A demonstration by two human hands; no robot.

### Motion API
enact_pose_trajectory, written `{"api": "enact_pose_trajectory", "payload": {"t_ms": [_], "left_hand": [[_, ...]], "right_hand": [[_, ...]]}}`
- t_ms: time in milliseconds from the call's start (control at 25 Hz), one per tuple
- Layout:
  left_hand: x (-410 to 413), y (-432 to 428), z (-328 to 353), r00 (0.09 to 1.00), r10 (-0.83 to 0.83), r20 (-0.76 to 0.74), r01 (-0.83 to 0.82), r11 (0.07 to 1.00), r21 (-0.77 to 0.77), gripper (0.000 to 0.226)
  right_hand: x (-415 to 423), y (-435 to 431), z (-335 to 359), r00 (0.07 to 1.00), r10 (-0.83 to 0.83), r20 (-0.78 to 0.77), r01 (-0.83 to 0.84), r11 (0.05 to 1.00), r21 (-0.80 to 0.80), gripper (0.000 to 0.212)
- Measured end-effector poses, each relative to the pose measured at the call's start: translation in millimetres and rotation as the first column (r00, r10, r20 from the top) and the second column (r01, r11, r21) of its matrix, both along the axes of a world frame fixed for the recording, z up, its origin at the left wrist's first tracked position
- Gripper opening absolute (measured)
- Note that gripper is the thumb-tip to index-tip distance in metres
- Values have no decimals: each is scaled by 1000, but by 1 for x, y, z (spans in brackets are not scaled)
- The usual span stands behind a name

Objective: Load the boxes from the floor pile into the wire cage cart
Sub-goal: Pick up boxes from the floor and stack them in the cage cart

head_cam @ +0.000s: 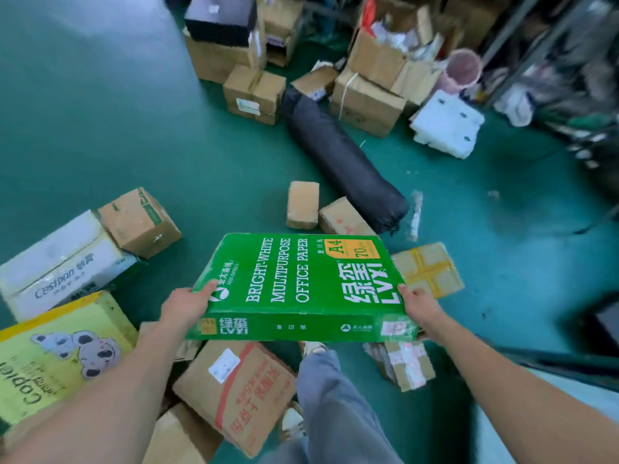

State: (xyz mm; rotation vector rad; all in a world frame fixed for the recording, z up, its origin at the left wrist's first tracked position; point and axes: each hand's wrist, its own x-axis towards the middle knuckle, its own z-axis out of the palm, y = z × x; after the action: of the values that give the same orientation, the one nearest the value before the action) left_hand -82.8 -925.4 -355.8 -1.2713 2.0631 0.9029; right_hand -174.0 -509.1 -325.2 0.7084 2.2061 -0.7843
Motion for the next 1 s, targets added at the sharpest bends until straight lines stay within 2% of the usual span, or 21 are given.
{"api": "enact_pose_trajectory", "payload": {"t_ms": [160, 320, 400, 480, 560, 720, 800, 840, 1000], "left_hand": [[4, 67, 62, 982, -181, -47, 182, 983, 19, 79], [0, 138, 101, 951, -302, -60, 307, 947, 97, 82], [1, 175, 108, 959, -278, -58, 284, 934, 216, 76], [8, 208, 117, 983, -182, 21, 156, 895, 417, 53], [17, 240, 133, 979, -179, 98, 99, 837, 538, 38], [36, 299, 157, 953, -287, 96, 155, 736, 659, 39], [58, 345, 168, 937, -345, 53, 206, 670, 713, 41], [69, 366, 174, 928, -371, 40, 227, 647, 728, 42], [122, 462, 200, 884, -465, -38, 328, 562, 759, 41]], "right_hand": [[78, 82, 67, 988, -149, -37, 149, 989, 7, 58], [144, 160, 102, 938, -344, -39, 344, 939, -12, 56], [176, 192, 122, 900, -432, -46, 433, 902, -6, 56], [208, 224, 135, 852, -522, -46, 522, 853, 5, 56], [244, 255, 151, 774, -633, 2, 633, 774, -22, 50], [322, 313, 163, 564, -824, 53, 824, 556, -112, 41], [371, 343, 162, 411, -912, 21, 895, 399, -199, 37], [389, 349, 164, 329, -944, -1, 920, 321, -224, 42], [458, 378, 184, 120, -984, -131, 973, 143, -183, 47]]}}
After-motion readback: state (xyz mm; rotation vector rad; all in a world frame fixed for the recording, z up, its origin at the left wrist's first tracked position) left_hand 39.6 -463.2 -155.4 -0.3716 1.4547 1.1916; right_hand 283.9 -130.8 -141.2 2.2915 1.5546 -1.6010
